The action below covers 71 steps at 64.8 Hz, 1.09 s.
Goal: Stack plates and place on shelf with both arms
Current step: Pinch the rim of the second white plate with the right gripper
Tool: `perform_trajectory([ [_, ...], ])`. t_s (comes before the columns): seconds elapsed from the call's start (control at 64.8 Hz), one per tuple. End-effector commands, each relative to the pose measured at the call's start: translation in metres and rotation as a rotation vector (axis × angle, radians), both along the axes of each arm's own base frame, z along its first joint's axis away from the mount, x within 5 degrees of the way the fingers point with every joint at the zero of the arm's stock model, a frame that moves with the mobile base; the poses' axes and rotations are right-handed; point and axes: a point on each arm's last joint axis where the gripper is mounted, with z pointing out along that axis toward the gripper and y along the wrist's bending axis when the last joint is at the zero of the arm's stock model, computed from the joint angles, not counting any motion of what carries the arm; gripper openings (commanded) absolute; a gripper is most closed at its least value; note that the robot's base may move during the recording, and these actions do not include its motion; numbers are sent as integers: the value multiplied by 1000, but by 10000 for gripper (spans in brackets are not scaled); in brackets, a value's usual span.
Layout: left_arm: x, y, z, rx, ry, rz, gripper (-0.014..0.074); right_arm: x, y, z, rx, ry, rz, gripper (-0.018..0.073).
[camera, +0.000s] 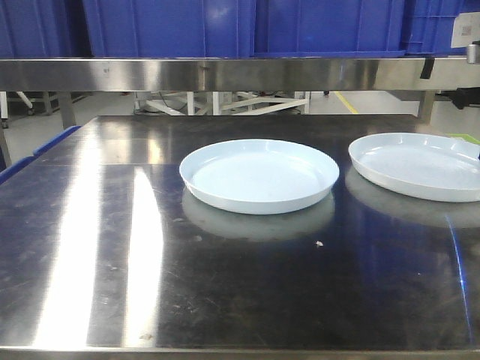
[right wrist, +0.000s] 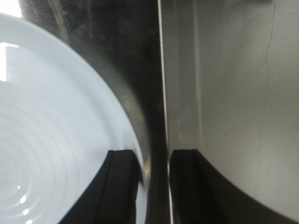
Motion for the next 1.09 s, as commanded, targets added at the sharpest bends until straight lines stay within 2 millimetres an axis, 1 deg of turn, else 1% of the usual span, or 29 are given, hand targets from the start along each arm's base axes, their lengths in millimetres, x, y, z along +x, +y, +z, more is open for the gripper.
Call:
perform_trajectory([
  [0.0,1,1,17,-23,-104,7,82,1,1,33,-14,-104,3,321],
  [0.601,1,1,17,-23,-104,7,82,0,3,29,9,-93,-2,315],
  [0.663,1,1,17,-23,-104,7,82,0,3,29,11,-94,-3,284],
  [0.786,1,1,17,-23,-104,7,82,0,3,29,11,-97,-3,187],
  [0.864,1,1,17,-23,-104,7,82,0,3,29,10,-98,-4,160],
  [1.002,1,1,17,-23,-104,7,82,1,3,24,13,-86,-4,154],
  [1.049,1,1,17,-23,-104,7,82,2,3,22,15,-80,-5,127],
  [1.079,1,1,17,-23,-104,7,82,2,3,22,19,-79,-6,85],
])
